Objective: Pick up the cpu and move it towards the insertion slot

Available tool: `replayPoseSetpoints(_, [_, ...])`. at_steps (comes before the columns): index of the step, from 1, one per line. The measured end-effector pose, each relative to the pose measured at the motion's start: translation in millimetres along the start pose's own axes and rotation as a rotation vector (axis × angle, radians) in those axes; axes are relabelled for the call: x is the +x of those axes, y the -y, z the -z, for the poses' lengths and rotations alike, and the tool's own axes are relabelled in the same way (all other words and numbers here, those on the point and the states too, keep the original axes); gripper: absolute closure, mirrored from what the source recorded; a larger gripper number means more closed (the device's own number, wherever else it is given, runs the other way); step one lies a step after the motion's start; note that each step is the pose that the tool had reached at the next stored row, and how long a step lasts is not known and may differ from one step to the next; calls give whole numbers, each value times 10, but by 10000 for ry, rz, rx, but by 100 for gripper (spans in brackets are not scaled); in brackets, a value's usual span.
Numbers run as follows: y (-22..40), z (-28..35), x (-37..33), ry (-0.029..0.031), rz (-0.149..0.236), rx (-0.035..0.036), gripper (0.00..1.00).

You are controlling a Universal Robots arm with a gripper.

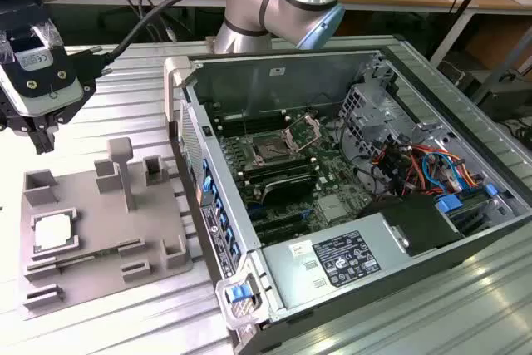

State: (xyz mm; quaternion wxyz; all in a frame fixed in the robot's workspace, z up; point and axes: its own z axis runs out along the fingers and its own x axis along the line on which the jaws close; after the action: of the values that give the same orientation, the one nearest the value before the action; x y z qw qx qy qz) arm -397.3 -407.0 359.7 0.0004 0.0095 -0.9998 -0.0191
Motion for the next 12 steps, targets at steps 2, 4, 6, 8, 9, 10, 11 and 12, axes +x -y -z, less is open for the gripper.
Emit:
replayPoseSetpoints(2, [1,0,2,0,-1,0,89])
replayPoseSetpoints(4, [4,-2,10,1,1,0,89])
replayPoseSetpoints(6, [5,-3,22,-1,0,0,89])
replayPoseSetpoints(8, [6,-5,28,1,1,-1,89])
replayPoseSetpoints(9, [6,-5,29,1,1,0,89])
replayPoseSetpoints(10, [6,-6,33,0,0,0,89])
replayPoseSetpoints(11, [6,-6,35,0,0,0,89])
replayPoseSetpoints(12, [6,-7,36,0,1,0,89])
